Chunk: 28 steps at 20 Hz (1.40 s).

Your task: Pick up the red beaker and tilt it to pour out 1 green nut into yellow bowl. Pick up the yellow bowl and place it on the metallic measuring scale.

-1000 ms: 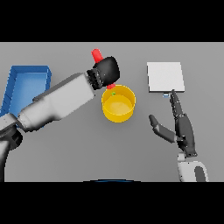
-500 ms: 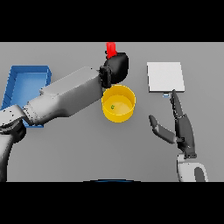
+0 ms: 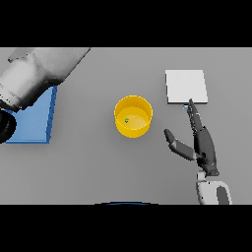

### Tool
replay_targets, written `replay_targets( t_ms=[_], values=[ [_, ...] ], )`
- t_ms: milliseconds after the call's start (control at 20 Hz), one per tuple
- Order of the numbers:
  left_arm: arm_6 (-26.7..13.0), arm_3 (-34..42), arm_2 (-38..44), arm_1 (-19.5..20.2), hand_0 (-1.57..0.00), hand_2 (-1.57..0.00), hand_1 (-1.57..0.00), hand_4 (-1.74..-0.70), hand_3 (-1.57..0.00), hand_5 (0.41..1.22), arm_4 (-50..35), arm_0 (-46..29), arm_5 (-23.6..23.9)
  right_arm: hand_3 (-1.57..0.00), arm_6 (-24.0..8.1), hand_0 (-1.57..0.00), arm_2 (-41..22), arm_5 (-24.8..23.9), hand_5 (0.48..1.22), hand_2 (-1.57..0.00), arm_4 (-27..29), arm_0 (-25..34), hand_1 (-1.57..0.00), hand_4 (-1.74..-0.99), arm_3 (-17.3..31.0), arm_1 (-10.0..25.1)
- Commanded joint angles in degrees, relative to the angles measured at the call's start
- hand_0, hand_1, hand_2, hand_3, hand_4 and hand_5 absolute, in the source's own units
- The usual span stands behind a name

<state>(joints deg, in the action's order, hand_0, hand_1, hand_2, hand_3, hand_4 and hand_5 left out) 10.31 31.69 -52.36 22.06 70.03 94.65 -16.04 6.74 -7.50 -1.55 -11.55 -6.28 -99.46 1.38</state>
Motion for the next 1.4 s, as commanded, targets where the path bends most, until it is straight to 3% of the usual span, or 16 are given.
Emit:
replay_targets(
  t_ms=[0,150,250,450,550,600,650,850,1100,1200,1350],
  values=[
    [-1.00,-2.63,3.83,0.65,-1.57,-1.57,-1.57,-1.73,-1.57,1.221,-2.95,0.71,-1.00,0.00,0.53,0.00,-0.24,-0.06,0.563,0.00,-0.46,-0.46,0.00,-1.104,-0.01,0.13],
    [-6.51,-9.17,18.62,5.15,-1.57,-1.57,-1.57,-1.73,-1.51,1.221,-15.04,0.59,-3.34,0.00,-0.05,0.00,0.11,0.62,0.578,0.00,0.18,0.90,0.00,-1.105,0.66,0.81],
    [-7.37,-12.23,27.32,8.37,-1.57,-1.57,-1.57,-1.74,-1.52,1.221,-23.30,-1.61,-3.44,0.00,-0.20,0.00,0.14,0.95,0.582,0.00,0.68,1.44,0.00,-1.116,1.38,0.69],
    [-11.26,-14.33,38.01,12.91,-1.57,-1.57,-1.57,-1.74,-1.55,1.221,-34.39,-9.87,2.13,0.00,-0.28,0.00,0.11,0.16,0.606,0.00,-1.22,2.08,0.00,-1.127,2.47,1.67],
    [-17.33,-13.52,40.52,13.53,-1.57,-1.57,-1.57,-1.74,-1.56,1.221,-37.61,-15.25,5.72,0.00,1.07,0.00,-0.47,0.56,0.621,0.00,-1.49,2.11,0.00,-1.132,2.76,1.68],
    [-19.83,-11.97,41.33,13.54,-1.57,-1.57,-1.57,-1.74,-1.56,1.221,-38.80,-17.76,8.09,0.00,0.59,0.00,-0.51,0.49,0.626,0.00,-1.65,2.56,0.00,-1.138,2.52,1.73],
    [-19.71,-10.73,43.39,14.28,-1.57,-1.57,-1.57,-1.74,-1.56,1.221,-41.44,-21.25,10.20,0.00,0.46,0.00,-0.46,0.87,0.628,0.00,-1.50,2.29,0.00,-1.142,2.71,2.08],
    [-28.06,-4.13,48.92,14.23,-1.57,-1.57,-1.57,-1.74,-1.57,1.221,-48.99,-31.01,14.82,0.00,0.75,0.00,-0.37,1.36,0.655,0.00,-0.87,2.22,0.00,-1.133,2.71,2.19],
    [-31.22,11.67,51.35,12.65,-1.57,-1.57,-1.57,-1.74,-1.57,1.221,-55.89,-48.78,18.74,0.00,2.47,0.00,-1.27,1.45,0.676,0.00,-1.45,0.83,0.00,-1.151,1.68,2.02],
    [-33.39,17.14,51.45,11.31,-1.57,-1.57,-1.57,-1.74,-1.57,1.221,-57.35,-54.24,20.33,0.00,1.46,0.00,-0.78,1.24,0.676,0.00,-1.71,1.20,0.00,-1.166,2.17,2.58],
    [-36.20,24.54,51.39,10.26,-1.57,-1.57,-1.57,-1.74,-1.57,1.098,-58.82,-60.61,22.01,0.00,2.29,0.00,-0.94,1.67,0.677,0.00,-1.31,0.83,0.00,-1.171,2.14,2.49]
  ],
)
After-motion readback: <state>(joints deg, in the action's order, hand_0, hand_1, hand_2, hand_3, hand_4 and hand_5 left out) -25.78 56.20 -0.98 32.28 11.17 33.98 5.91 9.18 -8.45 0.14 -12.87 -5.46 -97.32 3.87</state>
